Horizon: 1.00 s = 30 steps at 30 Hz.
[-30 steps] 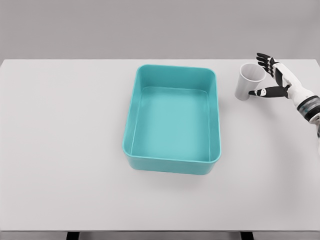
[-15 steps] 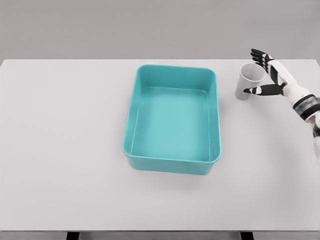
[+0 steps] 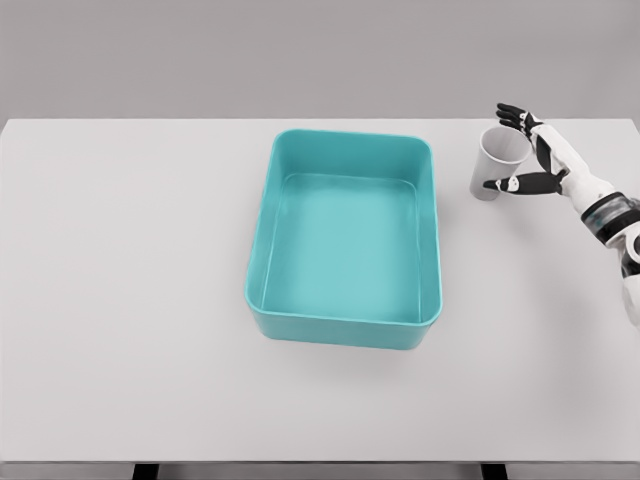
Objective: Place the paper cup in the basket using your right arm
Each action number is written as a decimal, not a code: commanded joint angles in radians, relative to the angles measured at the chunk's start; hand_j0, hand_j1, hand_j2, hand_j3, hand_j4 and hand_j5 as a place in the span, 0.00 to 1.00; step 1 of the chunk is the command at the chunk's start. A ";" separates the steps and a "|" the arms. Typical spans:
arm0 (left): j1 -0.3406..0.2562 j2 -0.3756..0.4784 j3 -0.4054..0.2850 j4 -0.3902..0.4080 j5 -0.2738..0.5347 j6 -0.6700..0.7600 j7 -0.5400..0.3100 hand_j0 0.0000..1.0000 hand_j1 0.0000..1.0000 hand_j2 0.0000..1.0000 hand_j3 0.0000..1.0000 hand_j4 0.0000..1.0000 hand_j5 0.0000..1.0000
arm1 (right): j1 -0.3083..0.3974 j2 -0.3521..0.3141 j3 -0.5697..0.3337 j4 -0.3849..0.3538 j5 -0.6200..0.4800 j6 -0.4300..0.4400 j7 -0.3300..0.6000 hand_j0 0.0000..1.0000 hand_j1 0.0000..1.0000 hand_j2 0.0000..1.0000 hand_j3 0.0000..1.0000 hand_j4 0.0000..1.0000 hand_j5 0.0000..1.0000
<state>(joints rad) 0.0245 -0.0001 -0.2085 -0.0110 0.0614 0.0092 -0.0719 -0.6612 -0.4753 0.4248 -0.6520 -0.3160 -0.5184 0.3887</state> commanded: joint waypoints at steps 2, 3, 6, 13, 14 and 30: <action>0.000 0.000 0.000 0.000 0.000 0.000 0.000 1.00 1.00 1.00 1.00 1.00 1.00 | 0.002 -0.002 0.003 -0.003 -0.008 -0.002 0.001 0.82 0.82 0.82 0.82 0.82 0.82; 0.000 0.000 0.000 0.000 0.000 0.000 0.000 1.00 1.00 1.00 1.00 1.00 1.00 | 0.002 -0.002 0.003 -0.003 -0.008 -0.003 0.001 0.81 0.81 0.81 0.81 0.81 0.81; 0.000 0.000 0.000 0.000 0.000 0.000 0.000 1.00 1.00 1.00 1.00 1.00 1.00 | 0.005 -0.002 0.003 -0.006 -0.008 -0.005 0.002 0.72 0.72 0.72 0.72 0.72 0.72; 0.000 0.000 0.000 0.000 0.000 0.000 0.000 1.00 1.00 1.00 1.00 1.00 1.00 | 0.009 -0.013 0.003 -0.038 -0.009 -0.058 0.004 0.63 0.63 0.63 0.63 0.63 0.63; 0.000 0.000 0.000 0.000 0.000 0.000 0.000 1.00 1.00 1.00 1.00 1.00 1.00 | 0.009 -0.014 0.003 -0.047 -0.009 -0.058 0.002 0.63 0.63 0.63 0.63 0.63 0.63; 0.000 0.000 0.000 0.000 0.000 0.000 0.001 1.00 1.00 1.00 1.00 1.00 1.00 | 0.040 -0.085 0.005 -0.310 -0.012 -0.063 0.006 0.64 0.64 0.64 0.64 0.64 0.64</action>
<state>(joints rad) 0.0245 -0.0001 -0.2085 -0.0110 0.0614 0.0092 -0.0718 -0.6213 -0.5463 0.4298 -0.9250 -0.3213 -0.5810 0.3945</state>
